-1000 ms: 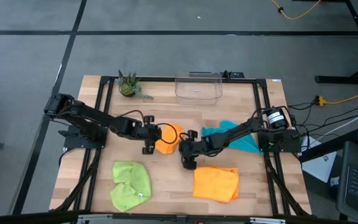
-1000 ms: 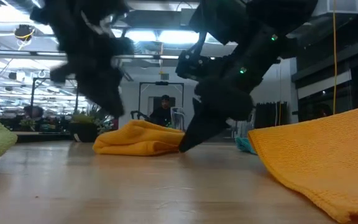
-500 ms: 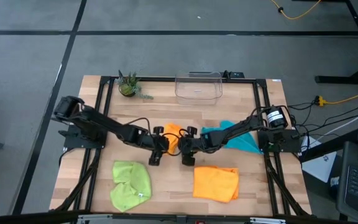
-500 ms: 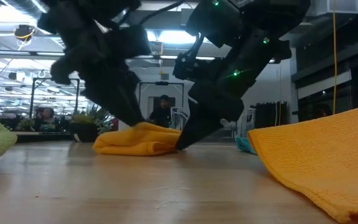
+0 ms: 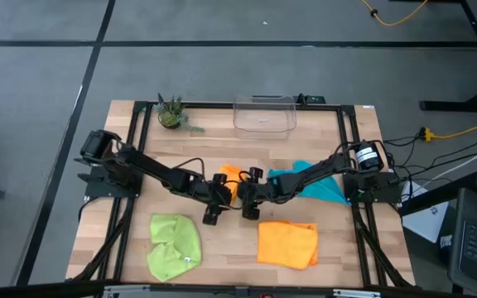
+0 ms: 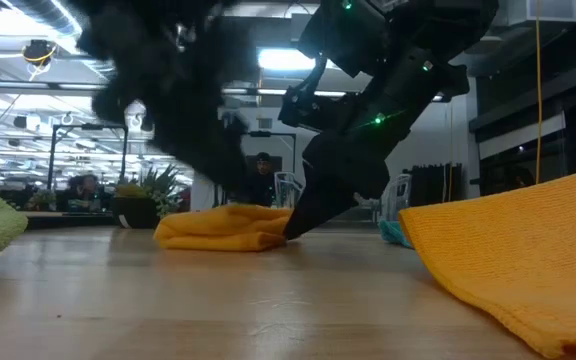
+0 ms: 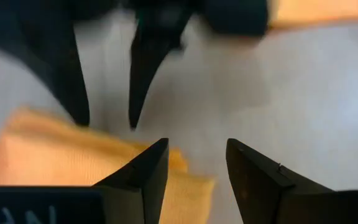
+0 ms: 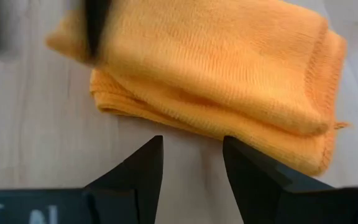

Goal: Fold microfiber towels
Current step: Fold the top orange towel on the table

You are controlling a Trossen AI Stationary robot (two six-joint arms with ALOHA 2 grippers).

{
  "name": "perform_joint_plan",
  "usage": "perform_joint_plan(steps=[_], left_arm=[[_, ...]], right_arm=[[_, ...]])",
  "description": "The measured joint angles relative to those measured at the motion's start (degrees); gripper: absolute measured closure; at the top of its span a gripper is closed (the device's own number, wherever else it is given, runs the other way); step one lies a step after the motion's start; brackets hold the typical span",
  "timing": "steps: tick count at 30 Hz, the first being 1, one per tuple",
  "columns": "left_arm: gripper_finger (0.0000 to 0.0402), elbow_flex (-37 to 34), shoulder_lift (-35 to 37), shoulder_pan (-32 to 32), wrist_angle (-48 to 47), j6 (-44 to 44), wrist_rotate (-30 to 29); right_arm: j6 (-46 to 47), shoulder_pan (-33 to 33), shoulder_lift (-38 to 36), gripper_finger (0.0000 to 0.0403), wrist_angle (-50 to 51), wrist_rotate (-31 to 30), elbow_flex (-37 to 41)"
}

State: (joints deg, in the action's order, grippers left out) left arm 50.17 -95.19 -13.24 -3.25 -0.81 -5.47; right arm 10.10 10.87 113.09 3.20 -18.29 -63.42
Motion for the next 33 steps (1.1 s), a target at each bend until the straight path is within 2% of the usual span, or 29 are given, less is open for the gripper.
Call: perform_joint_plan(steps=[9, 13, 17, 19, 22, 27, 33], left_arm=[[0.0247, 2.03, 7.25, -0.73, -16.68, -0.16, -9.70], [0.0247, 1.96, 7.24, 0.42, -21.18, -2.01, -10.94], [0.0247, 1.75, 6.29, 1.10, -19.82, -2.53, -7.90], [0.0247, 1.75, 6.26, 1.01, -19.22, -3.20, -6.98], [0.0247, 1.75, 6.26, 0.70, -19.24, -3.66, -6.93], [0.0247, 1.75, 6.04, 0.33, -16.81, -4.84, -6.67], [0.0247, 1.80, 3.29, 0.60, -15.96, -4.84, -5.82]], right_arm=[[-1.69, 0.44, -2.92, 0.0232, 4.87, -2.25, -0.01], [-4.13, 1.25, -3.20, 0.0232, 4.81, -3.48, -0.03], [-3.18, 1.32, -3.16, 0.0232, 5.38, -8.76, -0.02], [-3.13, 0.92, -3.16, 0.0232, 5.55, -9.57, -0.02], [-4.60, 0.36, -3.16, 0.0232, 4.81, -9.28, -0.02], [-4.58, -0.22, -3.16, 0.0232, 2.87, -3.82, -0.02], [-6.12, -0.15, -3.16, 0.0232, -0.84, -7.21, -0.02]])
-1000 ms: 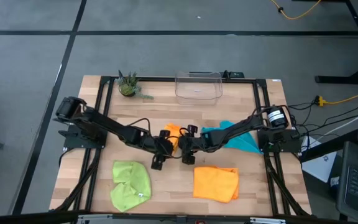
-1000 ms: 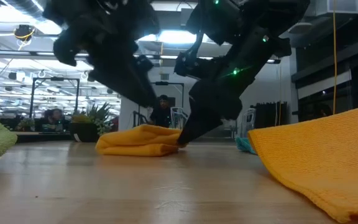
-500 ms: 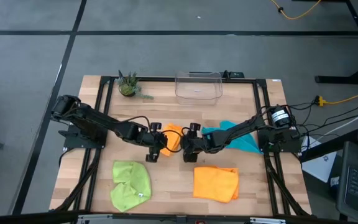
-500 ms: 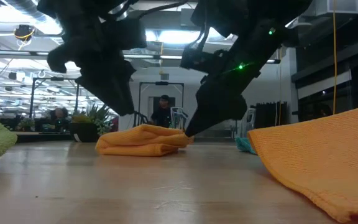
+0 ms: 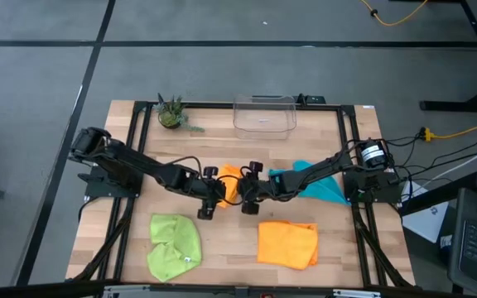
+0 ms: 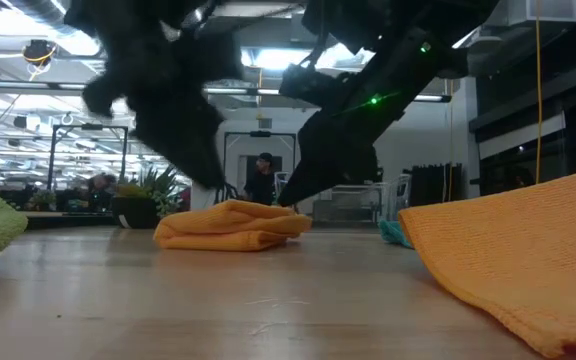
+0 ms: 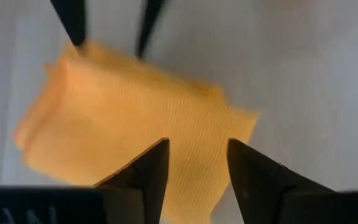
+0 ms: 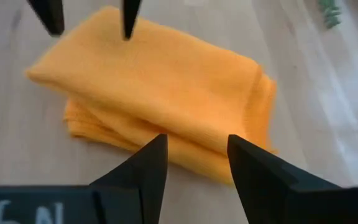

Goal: Fold microfiber towels
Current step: Fold the top orange towel on the table

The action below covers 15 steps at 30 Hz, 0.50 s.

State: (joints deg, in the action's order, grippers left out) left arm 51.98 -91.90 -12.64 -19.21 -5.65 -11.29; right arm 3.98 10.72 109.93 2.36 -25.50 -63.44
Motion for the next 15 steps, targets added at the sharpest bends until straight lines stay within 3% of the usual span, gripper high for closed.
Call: perform_joint_plan(steps=[9, 15], left_arm=[[0.0247, -0.05, -1.99, -0.18, 0.53, 0.20, -0.15], [0.0247, -0.05, -1.99, -0.29, 0.62, 0.02, -0.11]], right_arm=[[-8.40, -2.37, 0.00, 0.0232, 0.00, 1.21, 0.02], [-14.23, -5.23, 0.00, 0.0232, -0.04, 6.47, 0.02]])
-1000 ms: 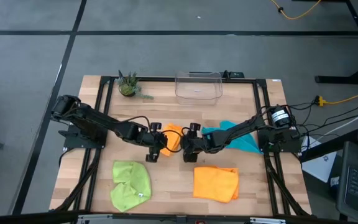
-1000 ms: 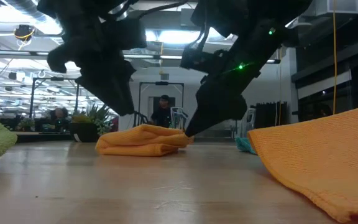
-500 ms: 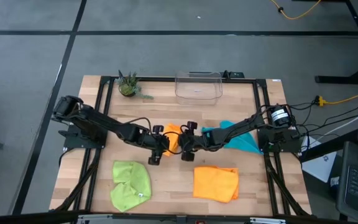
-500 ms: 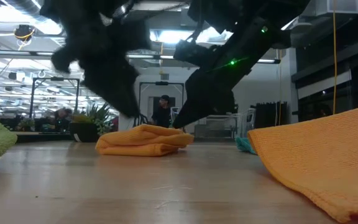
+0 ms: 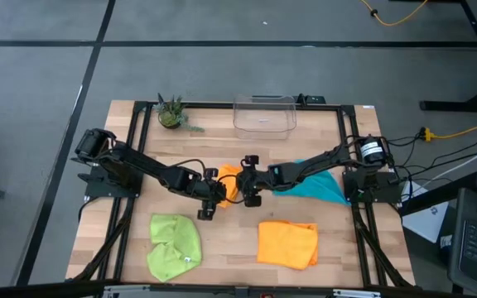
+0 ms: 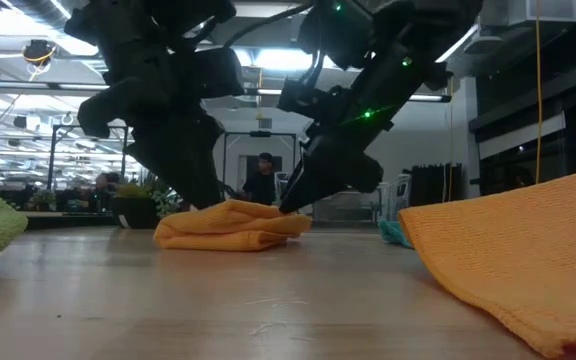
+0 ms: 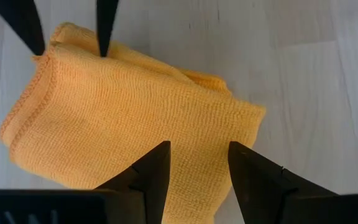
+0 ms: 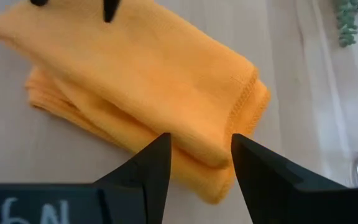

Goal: Fold microfiber towels
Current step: Fold the top orange towel on the table

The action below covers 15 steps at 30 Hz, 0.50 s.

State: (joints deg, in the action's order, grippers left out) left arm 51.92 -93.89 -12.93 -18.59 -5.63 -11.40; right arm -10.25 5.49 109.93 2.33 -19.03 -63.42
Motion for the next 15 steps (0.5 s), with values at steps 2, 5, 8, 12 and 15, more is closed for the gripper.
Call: perform_joint_plan(steps=[2, 5, 8, 12, 15], left_arm=[[0.0247, 0.00, 0.00, 0.01, 0.02, -0.02, 0.00], [0.0247, 0.00, 0.00, 0.02, 0.00, -0.16, 0.02], [0.0247, 0.00, 0.00, 0.00, 0.00, -0.22, 0.06], [0.0247, 0.00, 0.00, 0.00, 0.11, 0.00, 0.09], [0.0247, 0.00, 0.00, 0.00, 0.11, 0.10, 0.07]], right_arm=[[-0.94, -1.01, 0.00, 0.0232, 0.34, 0.43, 0.00], [-2.05, -2.46, 0.02, 0.0232, 1.03, 3.74, 0.00], [-2.17, -3.42, 0.02, 0.0234, 0.98, 5.80, 0.00], [-2.40, -4.31, 0.02, 0.0254, 1.13, 7.77, 0.00], [-2.34, -4.76, 0.02, 0.0291, 2.11, 9.11, 0.00]])
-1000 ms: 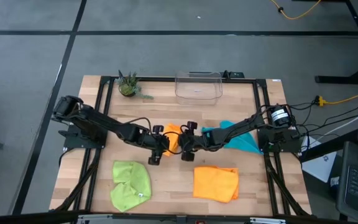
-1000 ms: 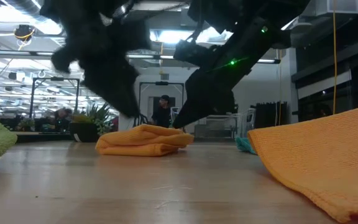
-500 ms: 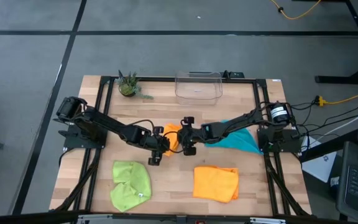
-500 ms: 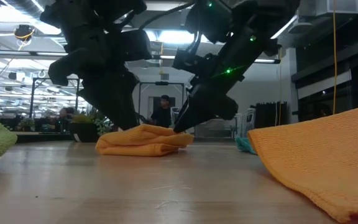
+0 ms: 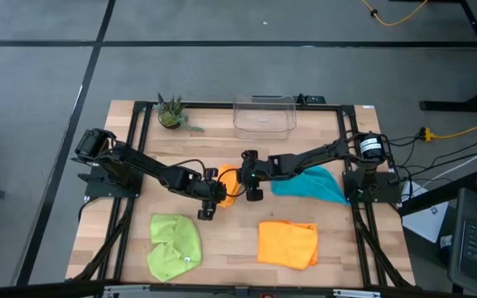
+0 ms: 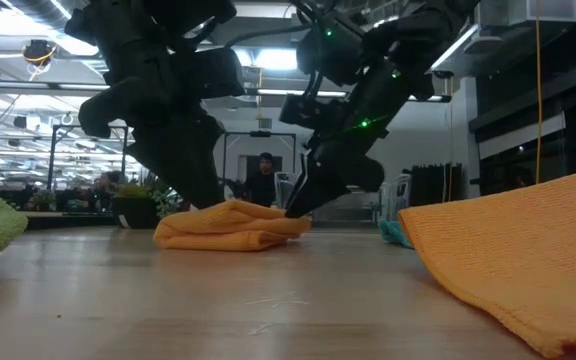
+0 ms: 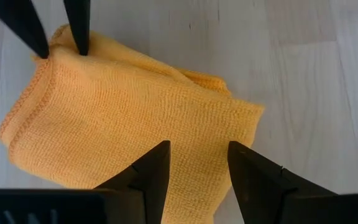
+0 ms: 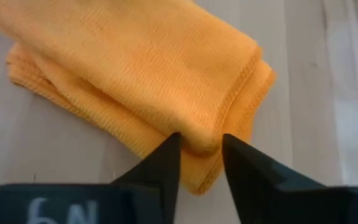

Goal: Fold microfiber towels
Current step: Fold the top orange towel on the table

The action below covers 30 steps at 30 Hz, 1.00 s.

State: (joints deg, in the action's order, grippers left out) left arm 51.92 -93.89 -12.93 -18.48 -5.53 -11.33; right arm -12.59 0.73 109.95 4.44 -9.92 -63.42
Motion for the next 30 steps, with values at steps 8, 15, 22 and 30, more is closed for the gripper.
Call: perform_joint_plan(steps=[8, 15, 22, 30], left_arm=[[0.0247, 0.00, 0.02, 0.00, 0.00, 0.09, -0.35], [0.0247, 0.00, 0.04, 0.00, -0.03, 0.09, -0.50], [0.0247, 0.00, 0.04, 0.00, 0.02, 0.07, -0.55], [0.0247, 0.00, 0.04, 0.00, 0.06, -0.26, -0.66]], right_arm=[[-0.07, -0.24, 0.00, 0.0393, 0.92, -4.62, -0.44], [-0.24, -0.25, -0.61, 0.0398, 1.36, -13.06, -2.01], [-1.43, -1.16, 0.00, 0.0400, 1.48, -15.44, -1.99], [-1.47, -2.51, 2.87, 0.0401, 1.44, -11.09, -1.90]])
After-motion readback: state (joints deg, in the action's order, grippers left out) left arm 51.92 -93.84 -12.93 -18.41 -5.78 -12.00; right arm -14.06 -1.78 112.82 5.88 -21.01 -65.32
